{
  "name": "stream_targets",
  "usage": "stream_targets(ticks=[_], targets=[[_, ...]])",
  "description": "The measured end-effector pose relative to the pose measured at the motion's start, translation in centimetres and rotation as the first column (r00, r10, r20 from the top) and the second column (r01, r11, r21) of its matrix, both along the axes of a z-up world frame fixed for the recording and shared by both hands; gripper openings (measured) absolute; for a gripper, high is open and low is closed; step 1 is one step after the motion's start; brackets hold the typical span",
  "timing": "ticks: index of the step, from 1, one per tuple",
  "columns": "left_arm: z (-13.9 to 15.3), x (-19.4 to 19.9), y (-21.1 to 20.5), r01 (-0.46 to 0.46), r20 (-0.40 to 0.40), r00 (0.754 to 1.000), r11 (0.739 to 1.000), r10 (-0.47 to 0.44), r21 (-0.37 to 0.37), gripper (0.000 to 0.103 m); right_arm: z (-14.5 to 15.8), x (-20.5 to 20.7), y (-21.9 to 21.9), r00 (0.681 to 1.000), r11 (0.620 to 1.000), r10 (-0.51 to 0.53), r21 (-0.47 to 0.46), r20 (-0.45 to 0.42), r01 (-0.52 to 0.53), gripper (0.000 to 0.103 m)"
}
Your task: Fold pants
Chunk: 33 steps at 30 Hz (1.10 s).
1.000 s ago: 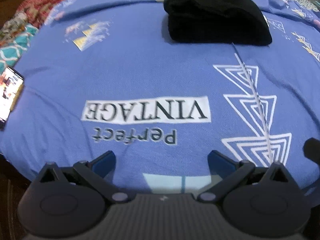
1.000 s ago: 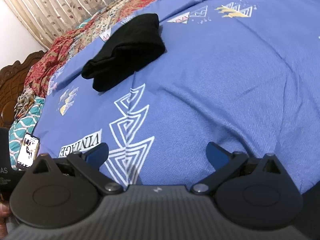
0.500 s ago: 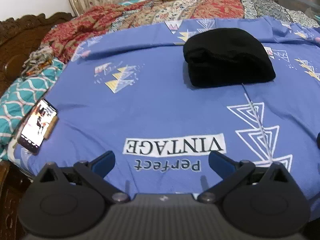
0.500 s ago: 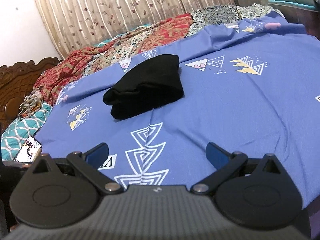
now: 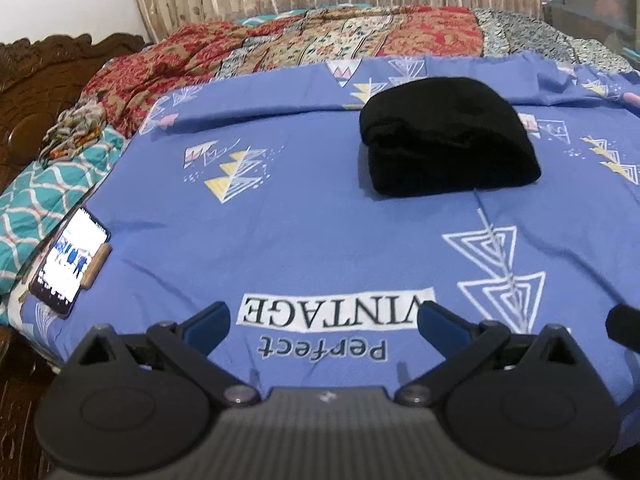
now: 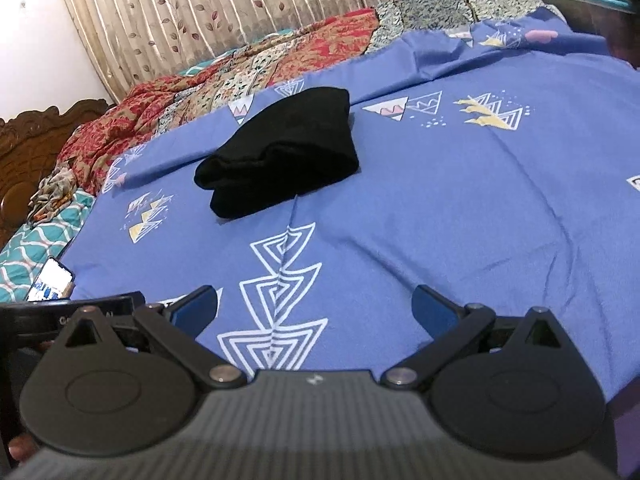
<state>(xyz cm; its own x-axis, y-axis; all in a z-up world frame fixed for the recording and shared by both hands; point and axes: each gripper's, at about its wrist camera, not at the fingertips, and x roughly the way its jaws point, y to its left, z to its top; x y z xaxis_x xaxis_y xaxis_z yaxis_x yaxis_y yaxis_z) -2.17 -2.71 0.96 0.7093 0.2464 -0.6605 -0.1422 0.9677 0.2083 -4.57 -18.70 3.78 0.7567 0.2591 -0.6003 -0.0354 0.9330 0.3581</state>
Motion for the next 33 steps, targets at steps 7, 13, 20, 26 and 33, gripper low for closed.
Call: stream_targets(ticks=[7,13,20,26,33], targets=[[0.2,-0.5,-0.7,0.017,0.020,1.000,1.000,-0.018,0.023,0.103,-0.3,0.1,-0.9,0.999,0.999,-0.036,0.017,-0.022,0.036,0.103],[0.0,-0.1,-0.3,-0.010,-0.013,1.000,1.000,0.011,0.028,0.103,-0.2,0.0,-0.9,0.999,0.999,-0.026,0.018,-0.019,0.026,0.103],[-0.5,-0.4,-0.2,-0.021,-0.045,0.999,0.999,0.022,0.034,0.103,-0.4,0.0,-1.2,0.999,0.999,-0.028,0.037,-0.036,0.029,0.103],[-0.6,-0.4,0.1,-0.030,-0.055,0.998,0.999,0.032,0.037,0.103,-0.4,-0.1,-1.1,0.999,0.999,-0.021,0.038,-0.041,0.023,0.103],[-0.9,-0.3,-0.2,-0.018,-0.074,0.997,0.999,0.021,0.043,0.103,-0.6,0.1,-1.3,0.999,0.999,-0.018,0.045,-0.051,0.020,0.103]])
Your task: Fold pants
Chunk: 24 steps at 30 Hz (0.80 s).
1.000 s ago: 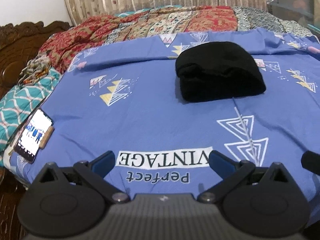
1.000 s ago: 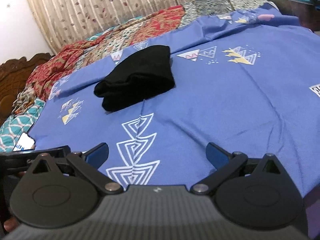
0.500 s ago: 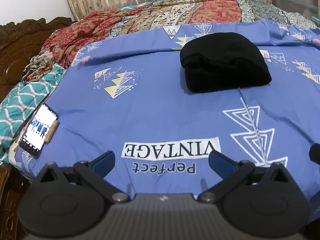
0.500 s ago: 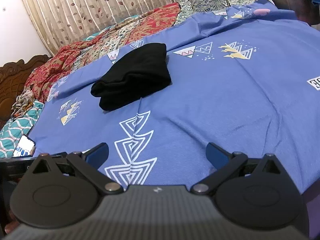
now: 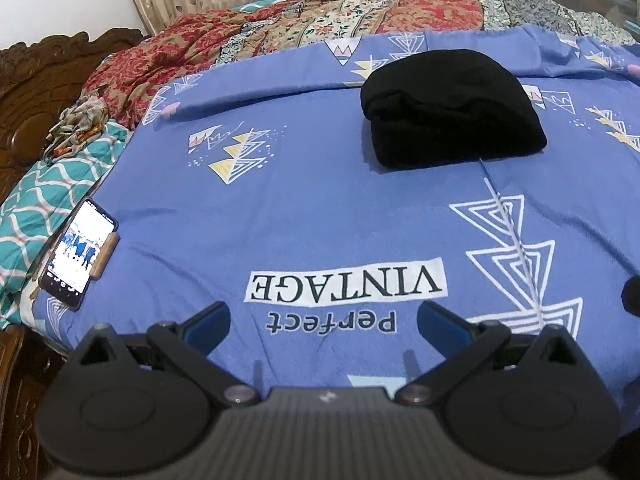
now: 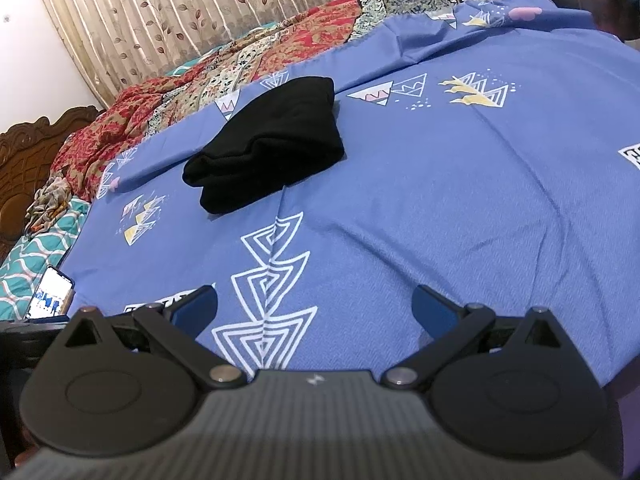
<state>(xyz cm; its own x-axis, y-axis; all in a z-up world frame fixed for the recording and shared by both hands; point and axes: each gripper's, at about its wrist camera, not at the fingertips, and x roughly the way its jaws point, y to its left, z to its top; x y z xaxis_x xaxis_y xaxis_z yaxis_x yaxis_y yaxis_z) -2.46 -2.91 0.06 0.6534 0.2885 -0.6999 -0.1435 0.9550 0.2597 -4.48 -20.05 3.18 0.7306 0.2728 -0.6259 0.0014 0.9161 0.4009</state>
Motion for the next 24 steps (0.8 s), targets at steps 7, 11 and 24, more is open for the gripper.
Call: stream_targets(ticks=[7,11,24], targets=[[-0.15,0.19,0.05,-0.007,-0.011,1.000,1.000,0.007,0.002,0.103,-0.17,0.13,-0.05,1.000,1.000,0.002,0.006,-0.014,-0.002,0.103],[-0.27,0.25,0.00,-0.005,-0.016,1.000,1.000,0.005,0.008,0.103,-0.25,0.30,-0.21,1.000,1.000,0.005,0.007,-0.019,-0.005,0.103],[-0.70,0.53,0.20,0.002,-0.039,0.999,1.000,-0.002,0.003,0.103,-0.36,0.42,-0.28,1.000,1.000,0.008,0.008,-0.024,-0.007,0.103]])
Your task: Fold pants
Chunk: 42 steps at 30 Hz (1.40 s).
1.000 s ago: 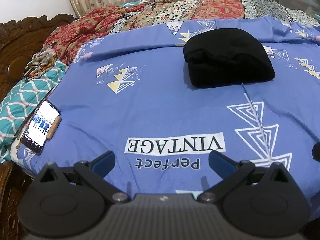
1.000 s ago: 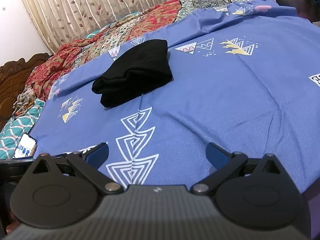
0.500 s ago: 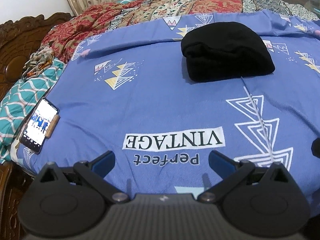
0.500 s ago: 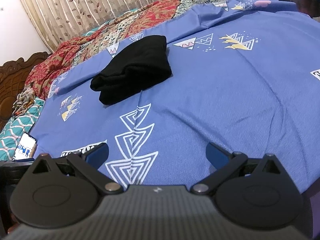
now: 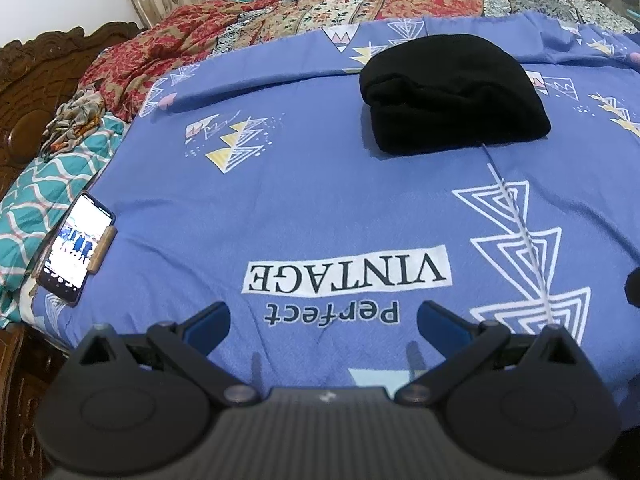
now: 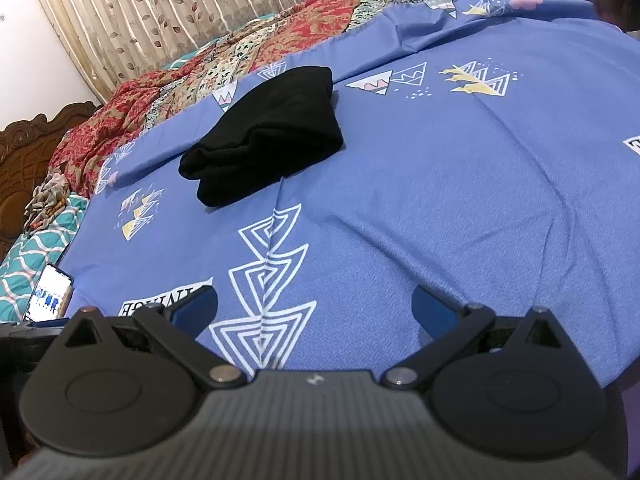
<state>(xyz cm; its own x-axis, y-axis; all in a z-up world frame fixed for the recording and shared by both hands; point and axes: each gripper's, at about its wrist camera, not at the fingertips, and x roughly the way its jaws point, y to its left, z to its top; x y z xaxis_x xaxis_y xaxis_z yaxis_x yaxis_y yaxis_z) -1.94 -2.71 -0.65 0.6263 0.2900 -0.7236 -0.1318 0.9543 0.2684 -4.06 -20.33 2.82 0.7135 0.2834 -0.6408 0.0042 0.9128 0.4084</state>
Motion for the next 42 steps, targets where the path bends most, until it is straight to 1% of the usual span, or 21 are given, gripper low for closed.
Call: stream_targets(ticks=[6,11,20,42], targets=[[-0.6,0.0,-0.3,0.029,-0.044,0.999,0.999,-0.030,-0.033,0.103,-0.1,0.0,0.0,1.000,1.000,0.002,0.000,0.004,-0.002,0.103],[-0.9,-0.2,-0.7,0.049,-0.064,0.997,0.997,-0.053,-0.051,0.103,-0.1,0.0,-0.3,1.000,1.000,0.000,0.003,0.002,0.000,0.103],[-1.5,-0.1,-0.9,0.056,-0.105,0.992,0.996,-0.064,-0.072,0.103,-0.2,0.0,-0.4,1.000,1.000,-0.004,0.011,-0.008,0.004,0.103],[-2.2,0.1,-0.7,0.055,-0.132,0.989,0.994,-0.068,-0.099,0.103,-0.5,0.2,-1.1,1.000,1.000,-0.002,0.022,-0.027,0.003,0.103]])
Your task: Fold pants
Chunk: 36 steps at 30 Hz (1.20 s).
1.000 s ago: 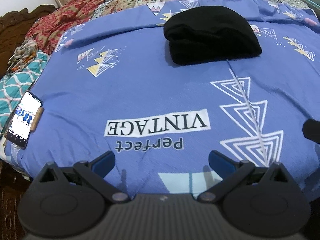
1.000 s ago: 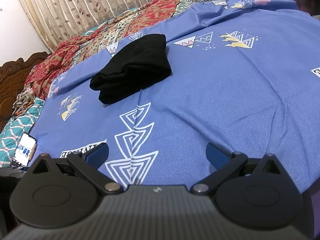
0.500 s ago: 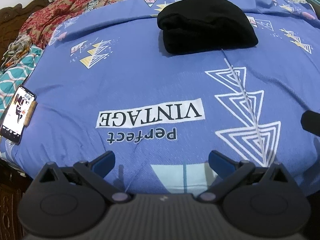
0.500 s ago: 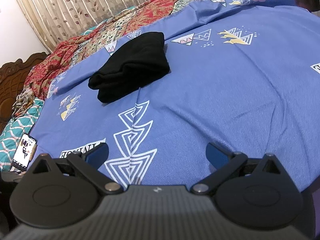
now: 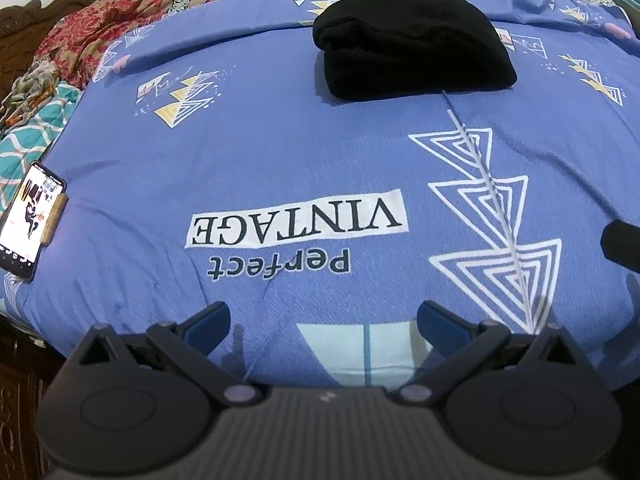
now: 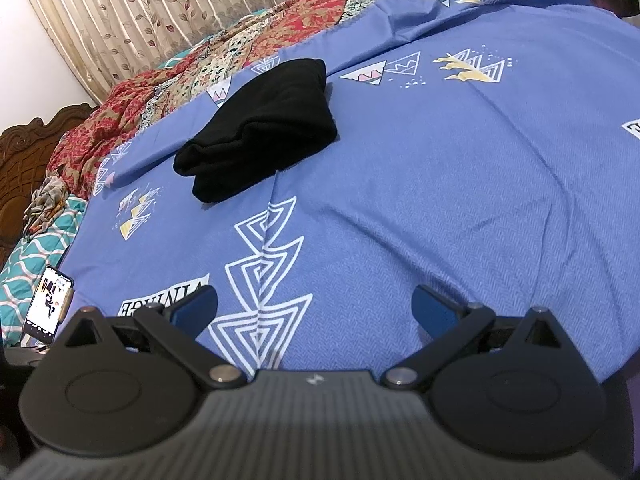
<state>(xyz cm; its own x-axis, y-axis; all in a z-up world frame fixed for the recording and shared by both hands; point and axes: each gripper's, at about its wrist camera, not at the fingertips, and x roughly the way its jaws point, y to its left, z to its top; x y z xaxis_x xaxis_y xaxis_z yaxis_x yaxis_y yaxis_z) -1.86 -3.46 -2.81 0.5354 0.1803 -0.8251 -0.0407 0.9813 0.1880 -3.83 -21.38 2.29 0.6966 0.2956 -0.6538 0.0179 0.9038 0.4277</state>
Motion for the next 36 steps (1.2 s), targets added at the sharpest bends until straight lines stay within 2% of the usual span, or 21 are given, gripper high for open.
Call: stream_targets(ticks=[36], targets=[[-0.62,0.34,0.21,-0.006,-0.051,0.999,0.999,0.003,-0.051,0.103,-0.12,0.02,-0.19,1.000,1.000,0.003,0.003,-0.005,-0.003,0.103]])
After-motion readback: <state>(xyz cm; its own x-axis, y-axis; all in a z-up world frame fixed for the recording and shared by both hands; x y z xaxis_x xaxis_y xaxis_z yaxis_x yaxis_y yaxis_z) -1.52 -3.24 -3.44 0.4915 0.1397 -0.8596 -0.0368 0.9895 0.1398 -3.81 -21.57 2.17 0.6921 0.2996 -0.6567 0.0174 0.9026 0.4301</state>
